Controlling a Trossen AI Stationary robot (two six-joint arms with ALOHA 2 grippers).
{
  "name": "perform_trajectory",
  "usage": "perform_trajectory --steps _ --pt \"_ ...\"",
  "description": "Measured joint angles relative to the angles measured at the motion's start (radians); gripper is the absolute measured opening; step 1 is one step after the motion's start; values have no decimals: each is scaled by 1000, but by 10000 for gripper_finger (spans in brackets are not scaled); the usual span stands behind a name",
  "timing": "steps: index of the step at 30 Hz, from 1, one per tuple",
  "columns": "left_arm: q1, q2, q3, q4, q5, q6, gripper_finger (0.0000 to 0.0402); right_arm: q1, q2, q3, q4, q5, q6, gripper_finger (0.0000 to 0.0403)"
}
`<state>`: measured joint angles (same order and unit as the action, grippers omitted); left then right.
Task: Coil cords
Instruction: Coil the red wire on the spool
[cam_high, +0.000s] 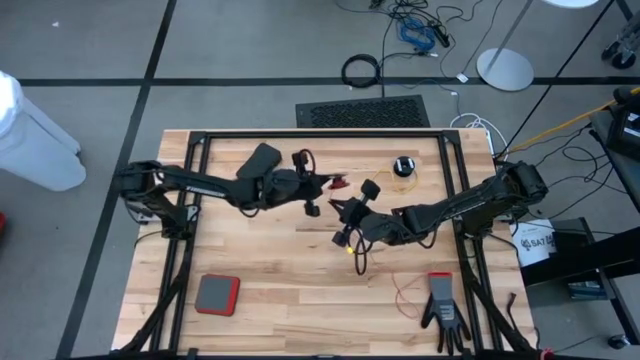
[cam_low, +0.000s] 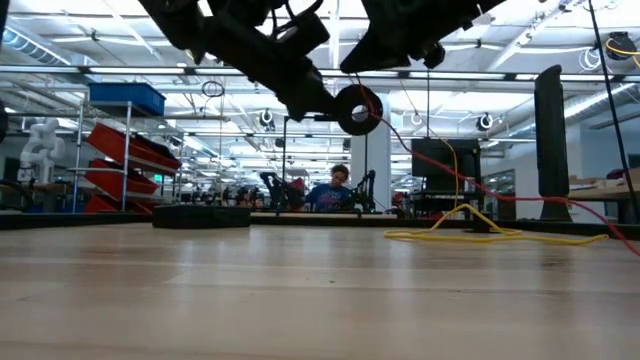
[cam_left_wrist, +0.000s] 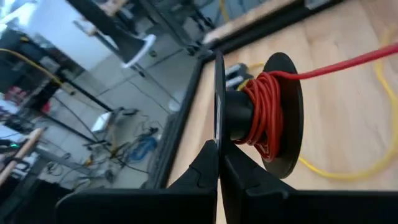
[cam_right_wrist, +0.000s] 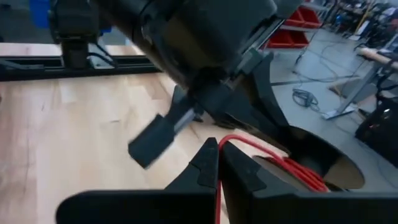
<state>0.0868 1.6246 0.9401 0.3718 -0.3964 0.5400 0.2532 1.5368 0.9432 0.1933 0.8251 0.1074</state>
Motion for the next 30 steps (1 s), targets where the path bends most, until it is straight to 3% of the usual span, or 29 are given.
perform_trajectory --steps 11,17,24,30 --pt "0 40 0 309 -9 -81 1 -11 0 -23 23 132 -61 0" --pt "-2 40 0 377 68 -220 1 -12 -1 -97 186 193 -162 0" --pt "3 35 0 388 232 -346 1 -16 -1 -168 276 226 -225 0" --pt "44 -3 0 262 494 -404 1 -2 -7 -194 254 227 -290 0"
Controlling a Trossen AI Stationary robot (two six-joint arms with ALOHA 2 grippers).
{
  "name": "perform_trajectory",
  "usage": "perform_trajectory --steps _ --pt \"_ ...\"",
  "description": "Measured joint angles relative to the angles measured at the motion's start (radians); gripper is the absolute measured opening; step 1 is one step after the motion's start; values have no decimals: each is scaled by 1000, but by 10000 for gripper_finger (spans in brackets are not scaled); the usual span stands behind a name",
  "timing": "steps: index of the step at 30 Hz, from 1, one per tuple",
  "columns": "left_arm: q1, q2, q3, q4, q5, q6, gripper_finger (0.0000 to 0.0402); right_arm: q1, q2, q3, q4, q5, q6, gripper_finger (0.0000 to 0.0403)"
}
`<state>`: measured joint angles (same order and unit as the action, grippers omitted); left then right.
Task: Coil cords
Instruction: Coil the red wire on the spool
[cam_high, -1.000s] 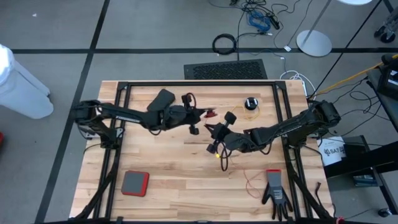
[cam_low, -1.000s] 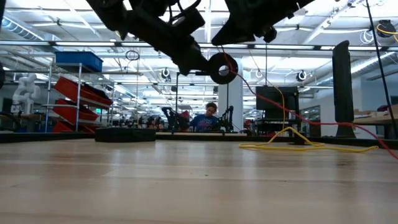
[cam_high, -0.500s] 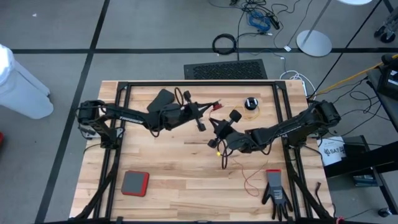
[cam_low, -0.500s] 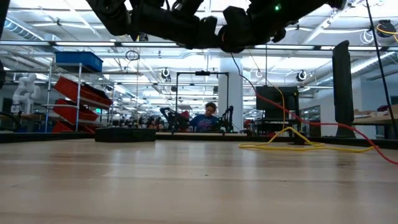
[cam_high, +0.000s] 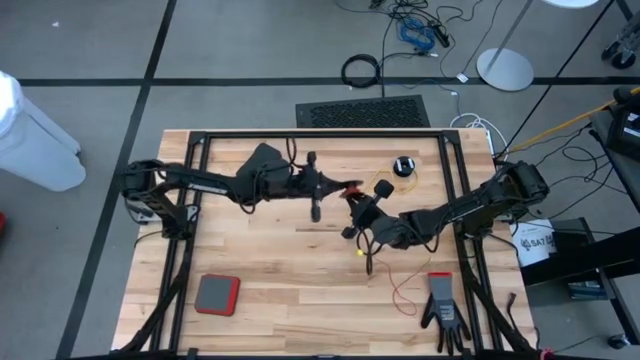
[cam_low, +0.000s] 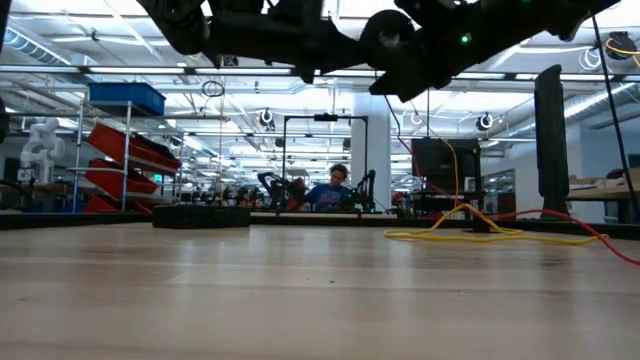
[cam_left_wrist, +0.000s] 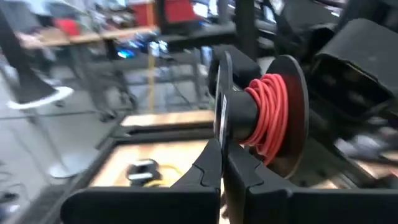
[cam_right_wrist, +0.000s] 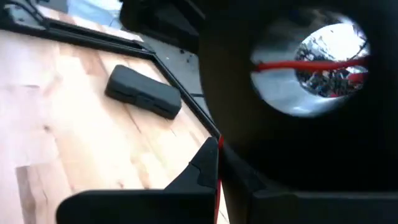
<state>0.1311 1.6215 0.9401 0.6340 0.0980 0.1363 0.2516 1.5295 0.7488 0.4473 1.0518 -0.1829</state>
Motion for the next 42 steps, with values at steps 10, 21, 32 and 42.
perform_trajectory --steps 10,21,32,42 --pt "84 -139 2 -390 234 89 1 11 -70 4 -138 -37 -27 0" --pt "80 -151 5 -495 85 281 1 5 -98 14 -164 -38 -87 2" --pt "50 -149 0 -573 -162 477 1 -20 -104 15 -163 -43 -61 13" --pt "43 -149 0 -579 -229 533 1 -81 -93 2 -248 -344 211 25"
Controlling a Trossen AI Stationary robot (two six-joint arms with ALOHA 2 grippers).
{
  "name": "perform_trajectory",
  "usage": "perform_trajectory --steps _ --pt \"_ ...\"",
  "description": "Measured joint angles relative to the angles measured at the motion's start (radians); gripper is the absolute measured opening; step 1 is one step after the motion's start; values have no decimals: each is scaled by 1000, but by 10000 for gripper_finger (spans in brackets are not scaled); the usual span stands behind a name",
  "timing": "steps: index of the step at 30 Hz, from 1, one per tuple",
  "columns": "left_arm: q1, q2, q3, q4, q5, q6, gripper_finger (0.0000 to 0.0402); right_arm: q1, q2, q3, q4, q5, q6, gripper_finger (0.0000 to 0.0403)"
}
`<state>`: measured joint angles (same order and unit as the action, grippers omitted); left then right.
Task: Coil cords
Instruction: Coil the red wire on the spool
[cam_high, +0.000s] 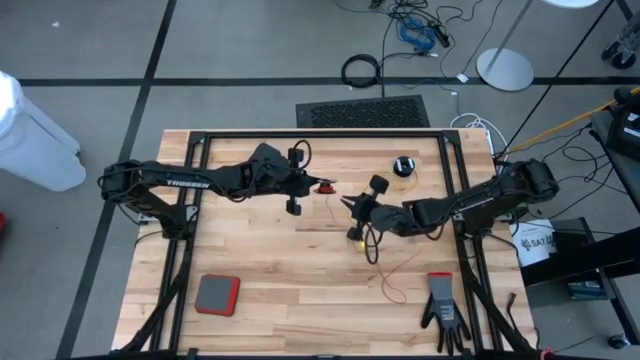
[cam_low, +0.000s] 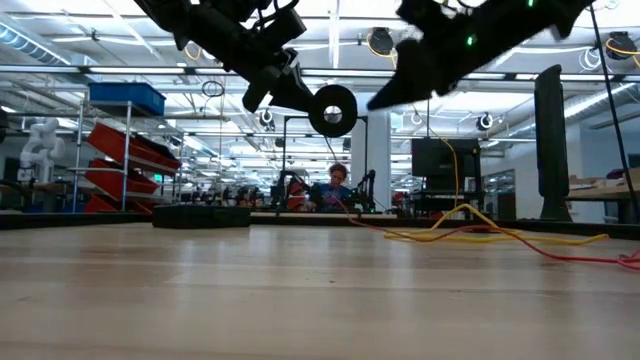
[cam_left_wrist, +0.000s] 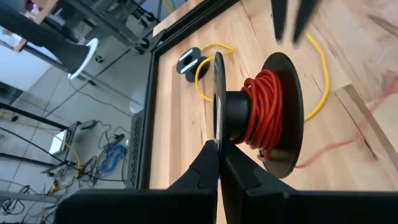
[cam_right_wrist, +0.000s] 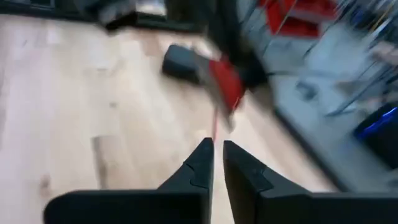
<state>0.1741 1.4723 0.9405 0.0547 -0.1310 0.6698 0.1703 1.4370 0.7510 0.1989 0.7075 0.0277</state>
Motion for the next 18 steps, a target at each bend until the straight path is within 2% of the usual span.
perform_trajectory --steps 5,9,11,14,18 --pt "-1 0 0 2 1 -1 1 -31 55 -59 41 -116 144 66" --pt "-5 0 0 11 19 -7 1 -61 126 -96 182 -226 175 105" --pt "-9 0 0 14 19 -7 1 -74 167 -102 239 -244 175 119" --pt "-18 0 0 12 20 -7 1 -101 231 -101 282 -279 174 130" --pt "-28 0 0 7 20 -7 1 -145 330 -102 373 -392 181 131"
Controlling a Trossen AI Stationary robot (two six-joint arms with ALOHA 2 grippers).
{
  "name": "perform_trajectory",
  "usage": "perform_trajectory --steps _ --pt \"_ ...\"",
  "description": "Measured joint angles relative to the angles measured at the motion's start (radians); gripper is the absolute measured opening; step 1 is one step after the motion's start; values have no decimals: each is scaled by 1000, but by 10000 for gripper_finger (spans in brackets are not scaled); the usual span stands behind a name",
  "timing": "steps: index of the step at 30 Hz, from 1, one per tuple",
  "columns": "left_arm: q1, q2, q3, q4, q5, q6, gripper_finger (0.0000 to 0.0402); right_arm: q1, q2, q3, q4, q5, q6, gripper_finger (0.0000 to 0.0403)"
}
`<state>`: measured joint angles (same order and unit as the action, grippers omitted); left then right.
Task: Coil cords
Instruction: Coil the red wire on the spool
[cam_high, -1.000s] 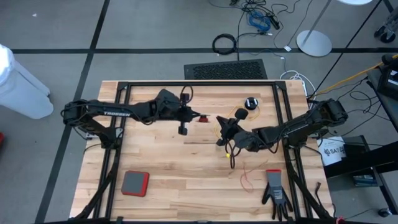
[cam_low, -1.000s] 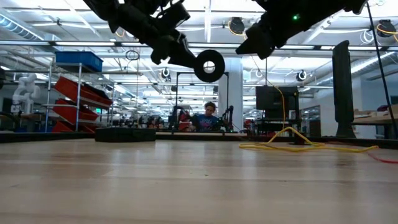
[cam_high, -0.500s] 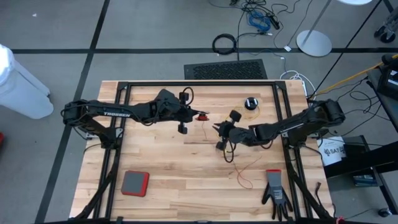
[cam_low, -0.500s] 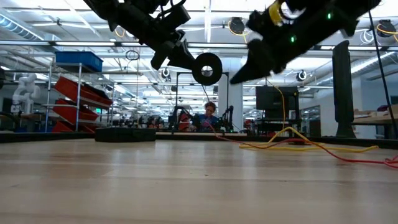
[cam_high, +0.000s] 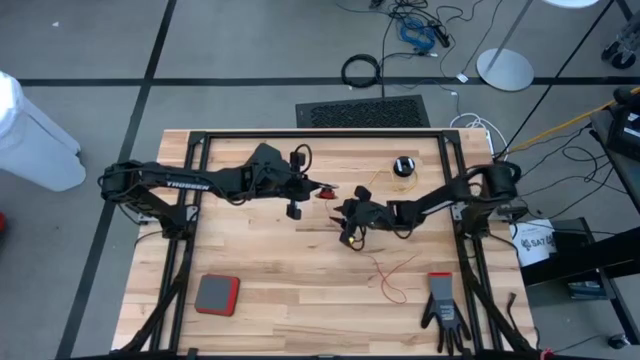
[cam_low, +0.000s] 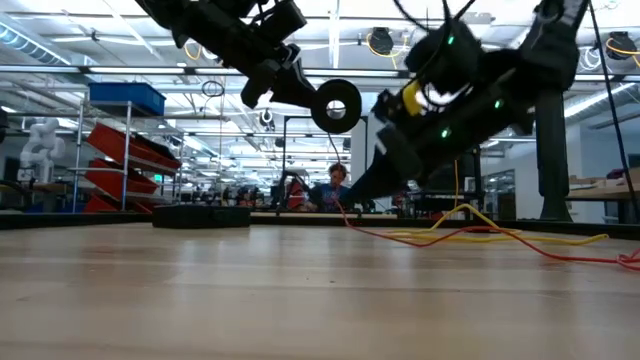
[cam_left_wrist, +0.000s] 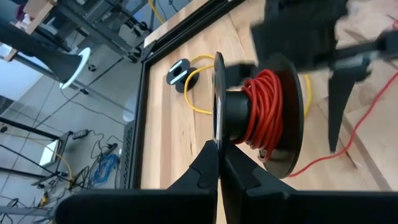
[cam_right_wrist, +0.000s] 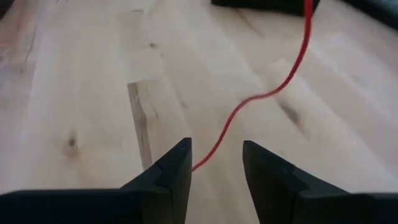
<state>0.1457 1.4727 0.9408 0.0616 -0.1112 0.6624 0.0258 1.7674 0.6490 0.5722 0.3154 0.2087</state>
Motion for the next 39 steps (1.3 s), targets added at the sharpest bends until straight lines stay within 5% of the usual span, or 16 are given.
perform_trajectory --steps 19,30,39 --pt "-5 0 0 -2 0 -1 1 -71 131 0 186 -128 44 123" --pt "-5 0 0 -4 1 -2 1 -79 112 0 86 -102 46 123" --pt "-5 1 1 -8 1 -2 1 -77 -27 0 -39 -133 41 123"
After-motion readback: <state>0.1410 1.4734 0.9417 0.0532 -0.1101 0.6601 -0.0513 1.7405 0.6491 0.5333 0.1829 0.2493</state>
